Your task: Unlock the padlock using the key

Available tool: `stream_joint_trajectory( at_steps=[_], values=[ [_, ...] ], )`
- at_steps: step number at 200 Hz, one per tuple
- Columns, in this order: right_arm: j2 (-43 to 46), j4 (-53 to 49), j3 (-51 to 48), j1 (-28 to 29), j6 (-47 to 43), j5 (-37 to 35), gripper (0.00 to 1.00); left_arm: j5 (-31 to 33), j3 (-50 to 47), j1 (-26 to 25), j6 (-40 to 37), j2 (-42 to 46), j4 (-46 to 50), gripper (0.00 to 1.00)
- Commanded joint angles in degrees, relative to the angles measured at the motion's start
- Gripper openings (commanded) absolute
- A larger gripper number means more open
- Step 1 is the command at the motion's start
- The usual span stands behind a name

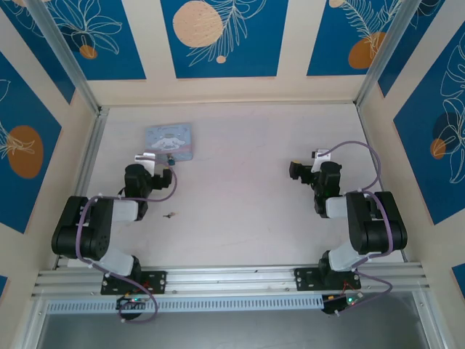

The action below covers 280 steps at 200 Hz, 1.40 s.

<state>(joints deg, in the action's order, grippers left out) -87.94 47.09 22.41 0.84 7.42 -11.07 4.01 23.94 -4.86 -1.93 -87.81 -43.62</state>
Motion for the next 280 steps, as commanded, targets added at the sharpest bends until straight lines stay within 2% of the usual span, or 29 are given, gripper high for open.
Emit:
stream_joint_trajectory(
  at_steps=[1,131,144,158,177,193,211,242,265,280],
  values=[
    [0.8,1.2,0.3,0.0,-0.2,0.4,0.99,-1.4,1.0,0.9,-0.6,1.0,0.4,1.00],
    [0.7,0.6,0.7,-0.3,0.0,0.7,0.99,-2.5,1.5,1.4,-0.3,0.8,1.2,1.00],
    [1.5,2.5,-0.2,0.0,0.2,-1.0,1.00,-2.1,0.9,1.5,-0.2,1.6,0.4,1.00],
    [6.7,-4.0,0.7,1.0,0.7,-5.9,0.99,0.8,4.9,1.5,0.7,4.8,10.2,1.00],
    [14.1,-12.8,2.6,2.3,1.5,-10.7,0.99,0.8,10.6,1.5,1.6,8.4,21.4,1.00],
    [20.1,-27.7,8.0,1.2,11.0,-10.0,1.00,0.2,14.5,1.4,4.6,11.5,28.2,1.00],
    [22.2,-44.4,15.4,0.6,21.4,-9.3,0.99,0.9,19.5,1.5,9.7,13.3,35.5,1.00],
    [21.8,-52.5,19.9,0.5,24.2,1.6,1.00,7.9,32.8,1.9,15.8,8.9,50.0,1.00],
    [21.5,-58.2,22.4,2.1,23.9,8.0,1.00,3.4,45.4,3.8,16.3,0.1,60.7,1.00],
    [22.0,-60.8,23.2,3.5,24.4,11.3,1.00,-0.8,51.5,5.0,16.0,-5.6,64.3,1.00]
  ],
)
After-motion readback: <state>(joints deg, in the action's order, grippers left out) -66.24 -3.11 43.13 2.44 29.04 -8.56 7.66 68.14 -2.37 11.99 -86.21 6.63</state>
